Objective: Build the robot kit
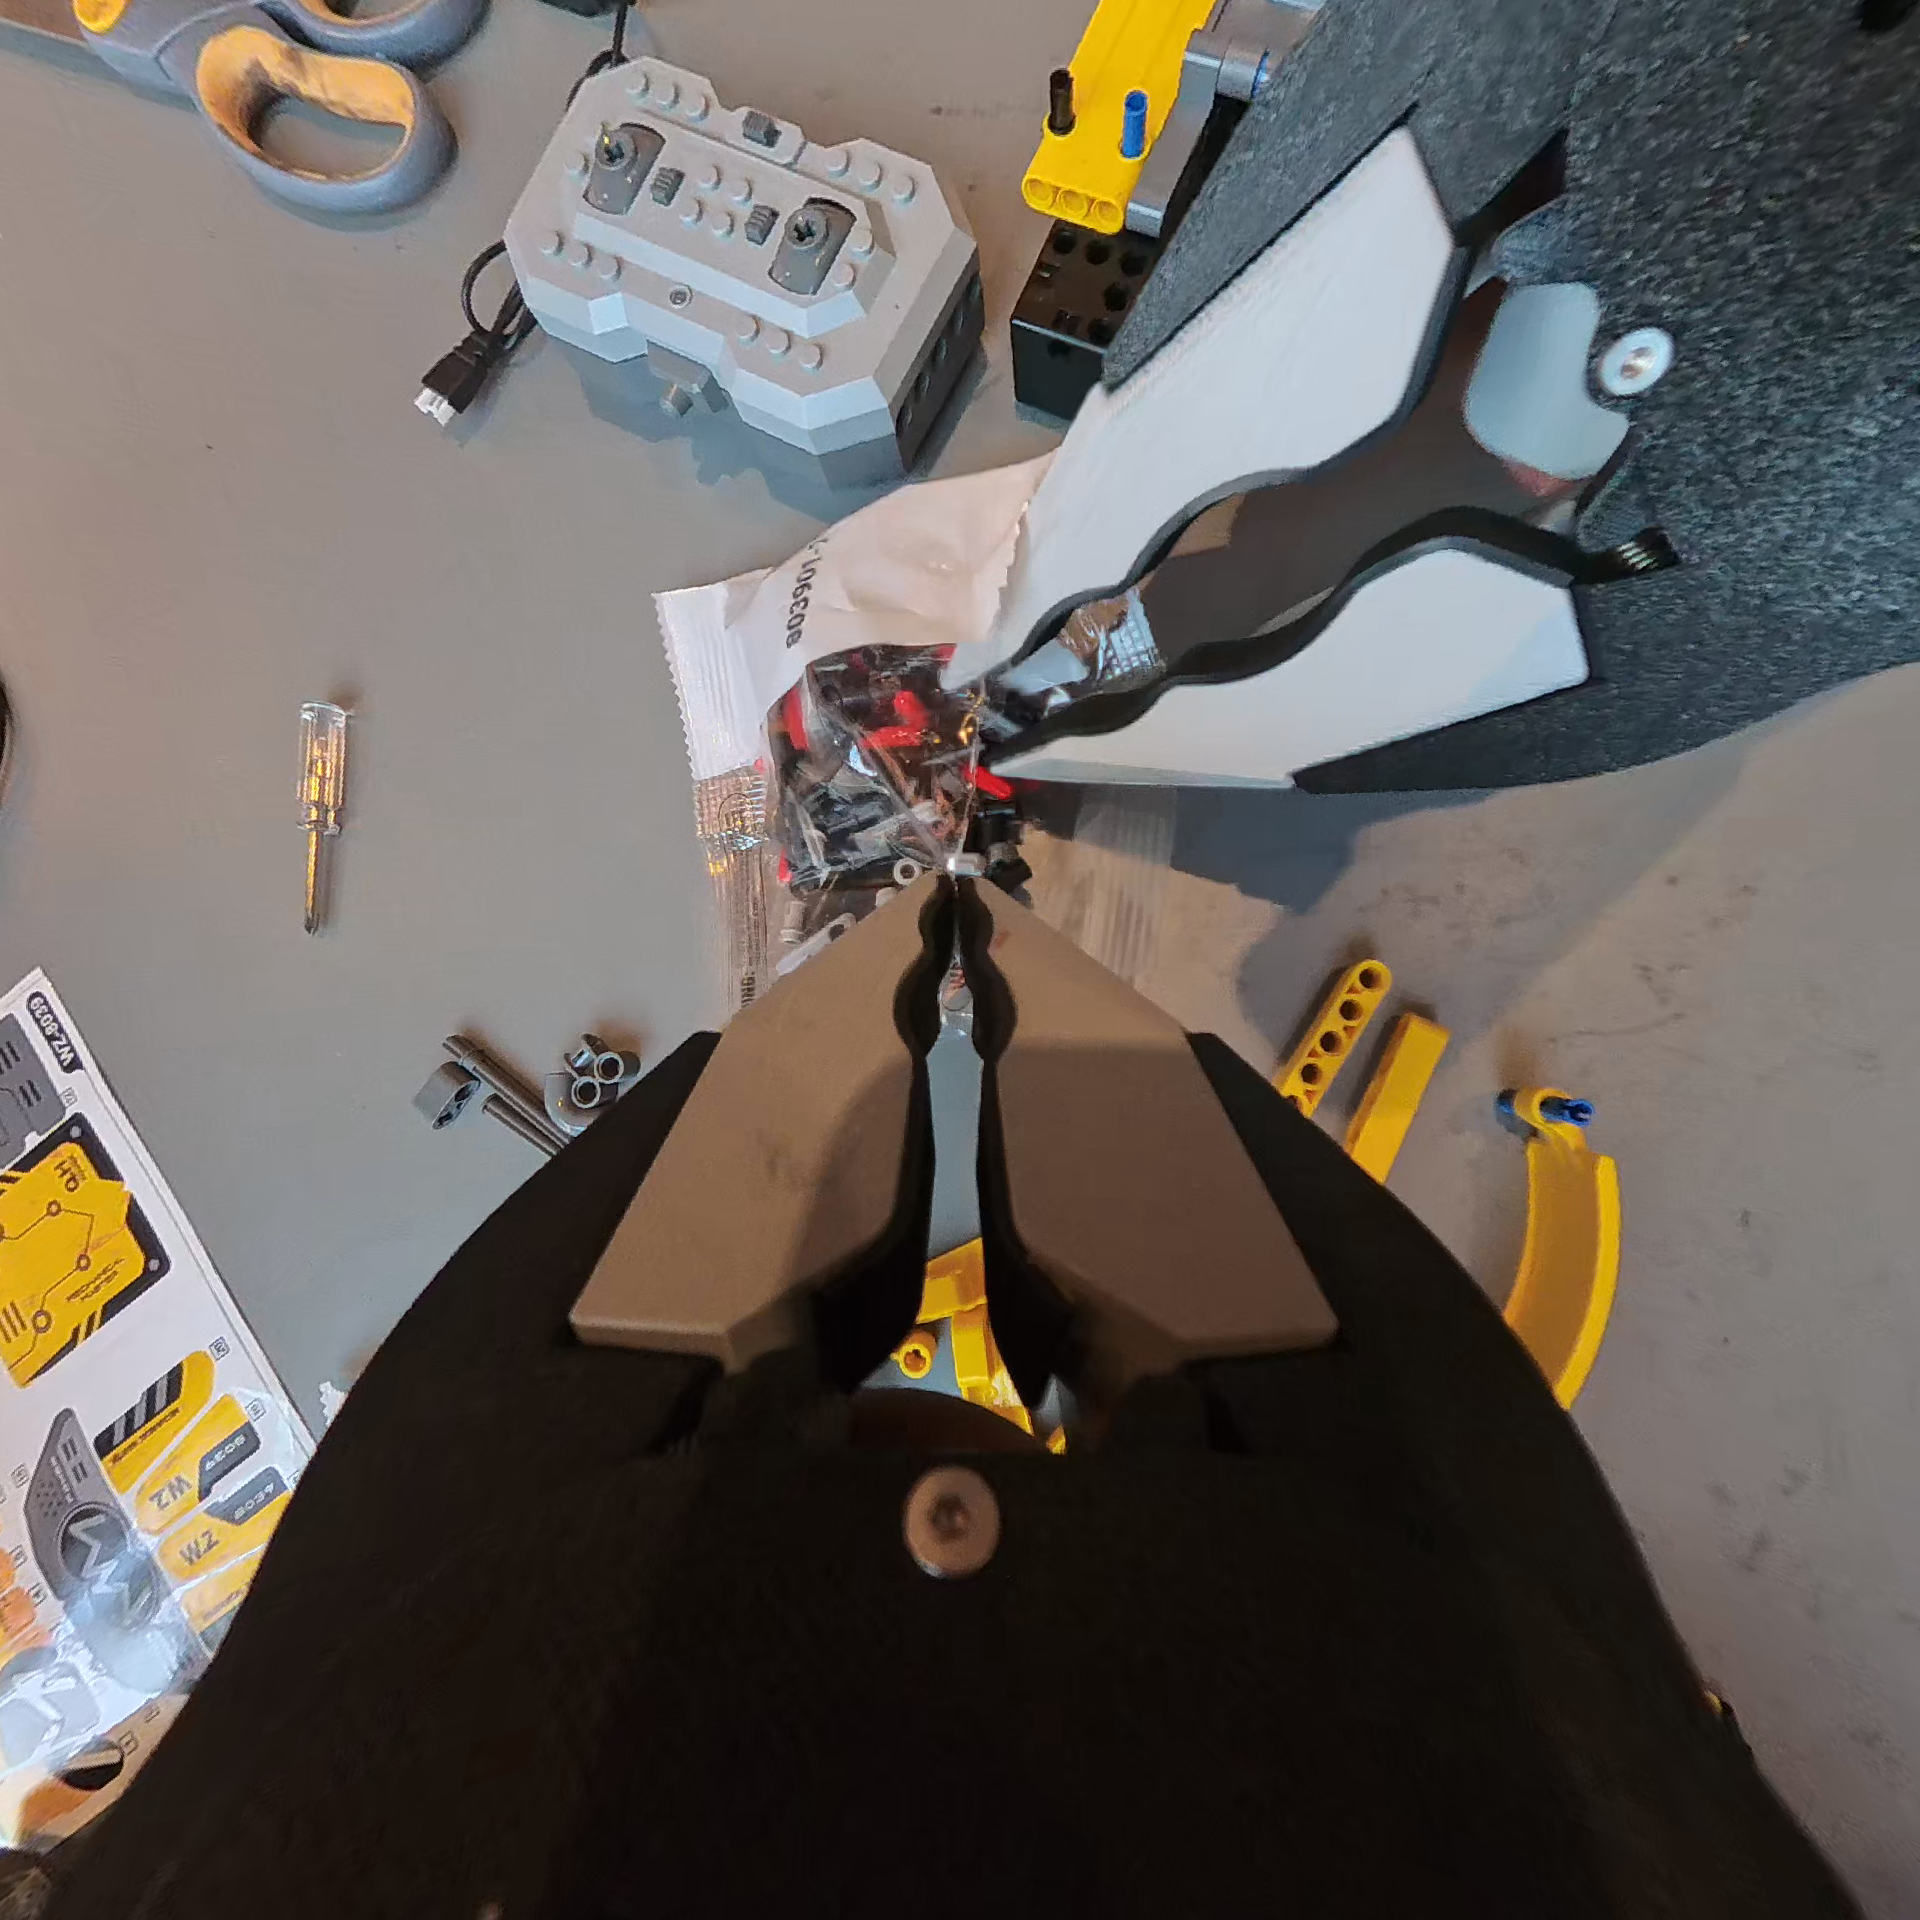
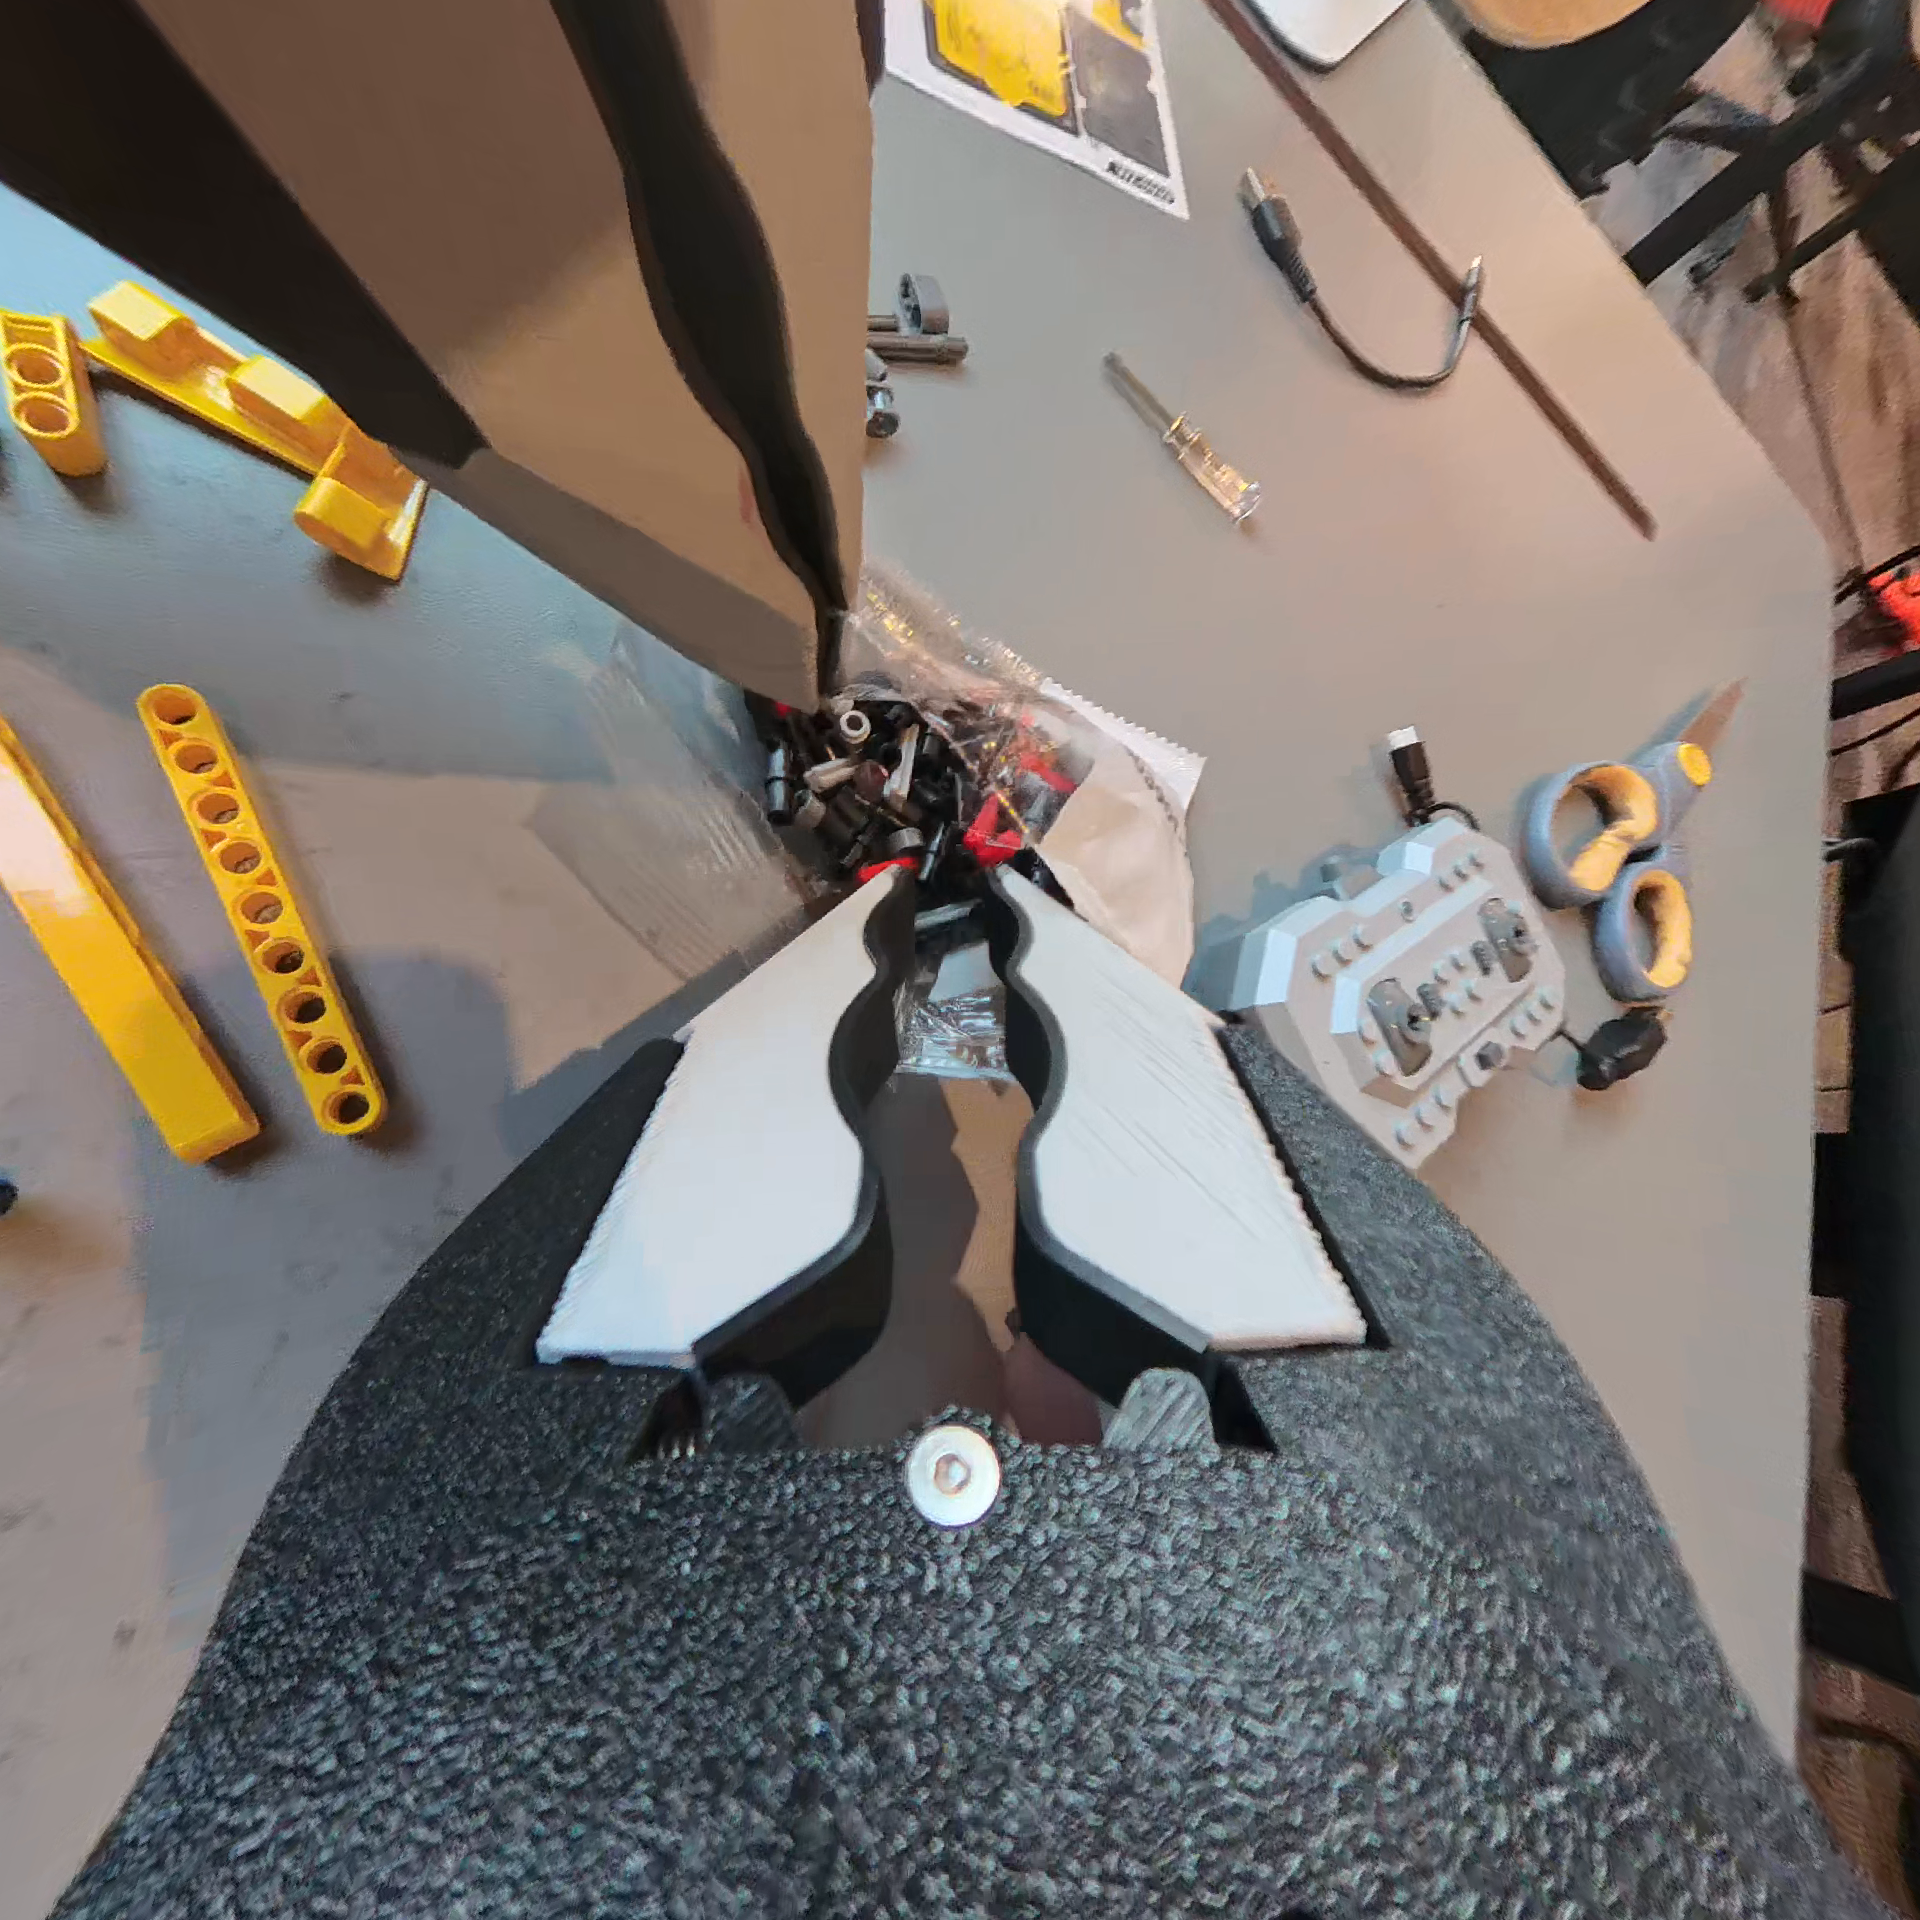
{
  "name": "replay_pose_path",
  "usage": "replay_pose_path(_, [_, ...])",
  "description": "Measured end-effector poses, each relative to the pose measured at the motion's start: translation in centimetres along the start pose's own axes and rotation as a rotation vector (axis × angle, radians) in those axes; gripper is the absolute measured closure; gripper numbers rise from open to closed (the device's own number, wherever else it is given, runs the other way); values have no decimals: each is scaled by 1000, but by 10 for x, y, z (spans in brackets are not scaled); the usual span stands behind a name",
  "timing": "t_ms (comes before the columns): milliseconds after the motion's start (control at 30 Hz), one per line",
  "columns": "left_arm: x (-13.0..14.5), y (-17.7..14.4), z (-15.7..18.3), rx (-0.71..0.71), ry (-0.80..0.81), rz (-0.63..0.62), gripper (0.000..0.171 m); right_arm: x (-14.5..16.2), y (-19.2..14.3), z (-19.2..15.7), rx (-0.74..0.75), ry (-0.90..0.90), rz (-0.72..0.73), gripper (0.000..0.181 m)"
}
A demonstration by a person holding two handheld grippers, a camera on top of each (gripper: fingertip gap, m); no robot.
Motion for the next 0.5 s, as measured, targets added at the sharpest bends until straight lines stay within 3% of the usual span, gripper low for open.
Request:
replay_pose_path(233, [0, 1, 4, 13, 13, -6, 171, 4, 7, 5, 123, -20, -38, 173])
replay_pose_path(367, [1, 3, 4, 16, 14, -14, 171, 7, 11, -2, 88, 15, -55, 175])
replay_pose_path(500, [1, 0, 0, 6, 2, -7, 171, 5, 7, -14, -51, 30, -31, 176])
Point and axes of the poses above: each gripper's, where its closed fingertips meet, y out along the fingers, x out of its underside, z = x × y across the jaws, the point moved 5 cm from there along -y, back along the fingers, and after that the axes turned 7 degrees about x, right-handed, at the moved point
